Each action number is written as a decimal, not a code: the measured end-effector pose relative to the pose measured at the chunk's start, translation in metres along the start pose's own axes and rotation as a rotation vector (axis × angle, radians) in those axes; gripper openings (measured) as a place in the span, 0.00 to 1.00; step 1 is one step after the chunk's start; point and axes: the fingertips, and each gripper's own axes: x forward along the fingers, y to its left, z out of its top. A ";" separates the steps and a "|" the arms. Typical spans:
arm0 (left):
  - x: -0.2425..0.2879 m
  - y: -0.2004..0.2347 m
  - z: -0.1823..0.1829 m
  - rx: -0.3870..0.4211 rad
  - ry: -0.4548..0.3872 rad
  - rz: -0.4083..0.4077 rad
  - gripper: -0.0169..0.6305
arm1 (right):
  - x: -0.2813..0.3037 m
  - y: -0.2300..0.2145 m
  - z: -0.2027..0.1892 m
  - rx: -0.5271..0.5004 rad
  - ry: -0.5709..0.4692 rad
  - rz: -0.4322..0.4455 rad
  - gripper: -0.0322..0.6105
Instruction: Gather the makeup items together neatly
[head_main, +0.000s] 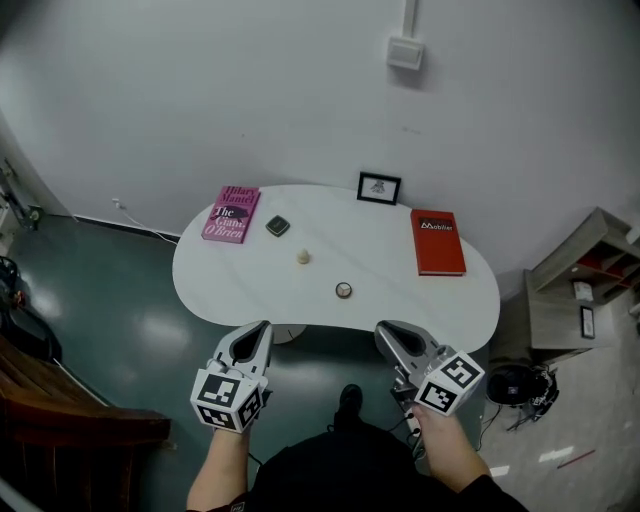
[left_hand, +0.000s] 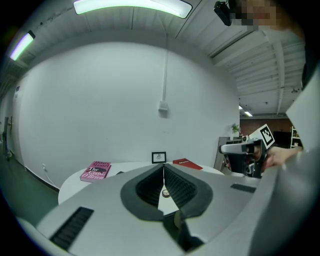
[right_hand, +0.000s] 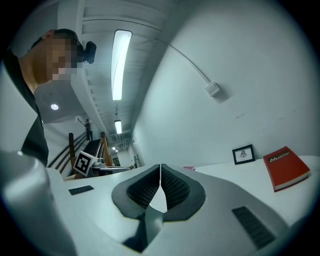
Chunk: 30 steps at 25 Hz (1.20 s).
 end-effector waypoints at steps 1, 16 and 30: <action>0.015 0.001 0.005 0.003 0.003 0.002 0.05 | 0.005 -0.016 0.005 0.005 0.001 0.000 0.11; 0.133 0.033 0.020 -0.032 0.042 0.043 0.05 | 0.081 -0.125 0.039 0.031 0.053 0.075 0.11; 0.191 0.158 0.050 -0.007 0.008 -0.039 0.05 | 0.218 -0.131 0.059 -0.022 0.069 0.029 0.11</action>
